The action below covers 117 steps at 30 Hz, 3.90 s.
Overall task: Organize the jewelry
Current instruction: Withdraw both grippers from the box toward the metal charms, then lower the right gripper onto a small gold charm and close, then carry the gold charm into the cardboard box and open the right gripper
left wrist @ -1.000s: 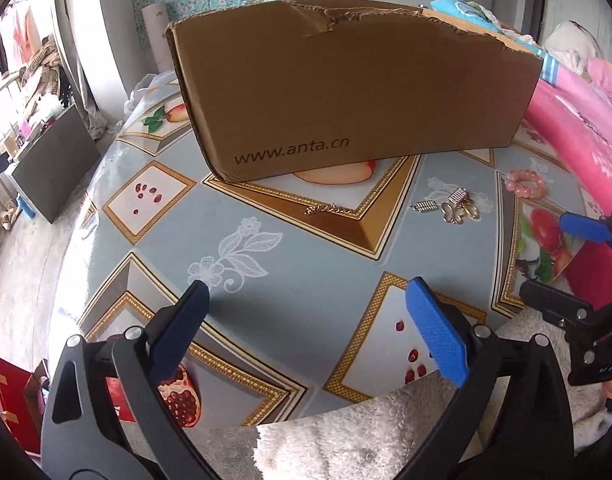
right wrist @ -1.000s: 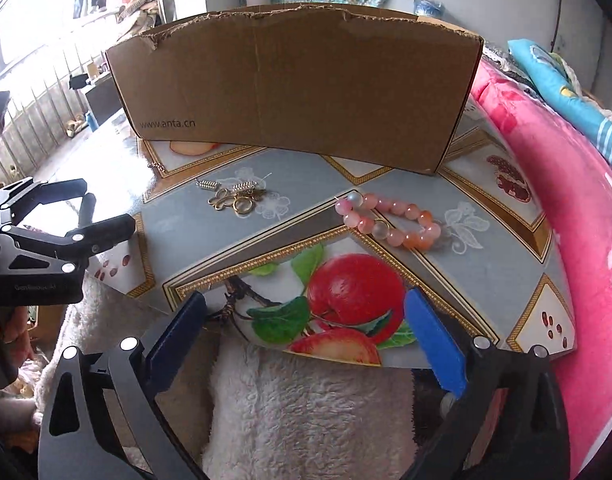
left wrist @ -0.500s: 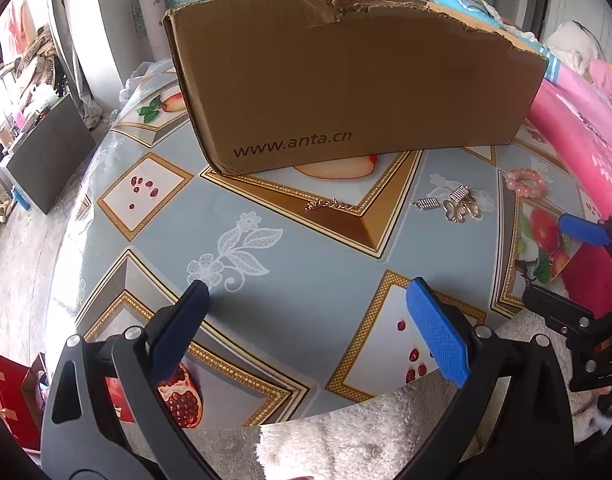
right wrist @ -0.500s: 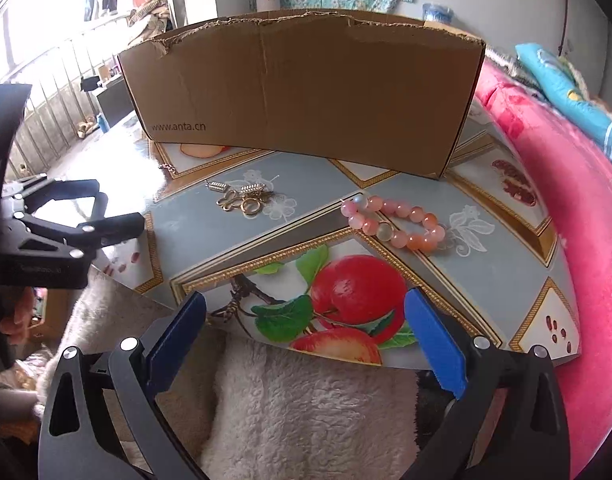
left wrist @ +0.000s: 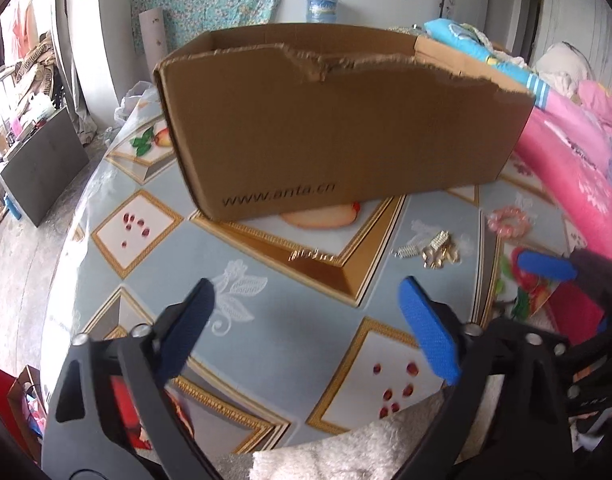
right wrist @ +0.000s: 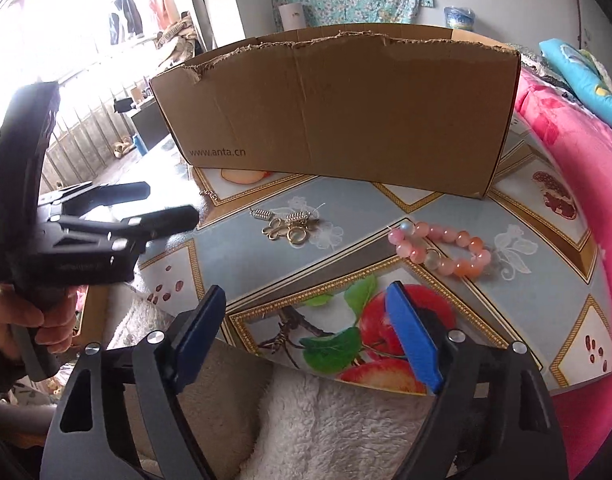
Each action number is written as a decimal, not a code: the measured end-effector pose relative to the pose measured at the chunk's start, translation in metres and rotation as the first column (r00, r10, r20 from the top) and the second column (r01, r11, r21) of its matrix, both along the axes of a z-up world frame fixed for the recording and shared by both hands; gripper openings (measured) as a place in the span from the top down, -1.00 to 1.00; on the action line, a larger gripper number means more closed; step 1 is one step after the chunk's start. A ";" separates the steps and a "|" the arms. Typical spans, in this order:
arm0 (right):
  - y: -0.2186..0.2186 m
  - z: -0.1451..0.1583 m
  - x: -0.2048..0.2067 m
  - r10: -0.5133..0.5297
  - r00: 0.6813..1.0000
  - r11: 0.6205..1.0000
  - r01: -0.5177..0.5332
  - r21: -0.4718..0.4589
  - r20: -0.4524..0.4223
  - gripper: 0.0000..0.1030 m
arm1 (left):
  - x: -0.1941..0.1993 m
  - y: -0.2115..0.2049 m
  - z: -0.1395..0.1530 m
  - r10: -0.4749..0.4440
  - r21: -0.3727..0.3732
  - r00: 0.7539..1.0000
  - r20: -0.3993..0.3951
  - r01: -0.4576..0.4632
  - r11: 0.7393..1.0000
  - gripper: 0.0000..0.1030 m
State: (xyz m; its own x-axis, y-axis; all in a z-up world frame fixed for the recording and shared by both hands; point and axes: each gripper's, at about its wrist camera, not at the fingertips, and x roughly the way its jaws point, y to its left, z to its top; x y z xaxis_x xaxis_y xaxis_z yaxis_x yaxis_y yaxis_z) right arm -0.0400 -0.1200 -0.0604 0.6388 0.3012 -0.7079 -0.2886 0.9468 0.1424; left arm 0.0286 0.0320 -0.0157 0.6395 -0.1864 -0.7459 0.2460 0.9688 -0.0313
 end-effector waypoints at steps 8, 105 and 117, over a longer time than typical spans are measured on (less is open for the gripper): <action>0.002 -0.002 0.004 0.046 0.998 0.999 -0.046 -0.007 0.035 -0.51 | 0.027 -0.010 -0.007 -0.004 0.046 0.999 -0.041 0.006 0.999 0.00; 0.015 0.014 0.060 0.159 0.979 0.981 -0.171 -0.091 -0.125 0.79 | 0.003 0.020 -0.017 -0.085 -0.266 0.996 0.014 0.086 0.960 0.93; -0.009 0.056 0.031 0.141 0.990 0.990 -0.142 -0.020 -0.019 0.78 | -0.013 0.026 0.019 -0.090 -0.262 0.992 0.089 0.111 0.959 0.93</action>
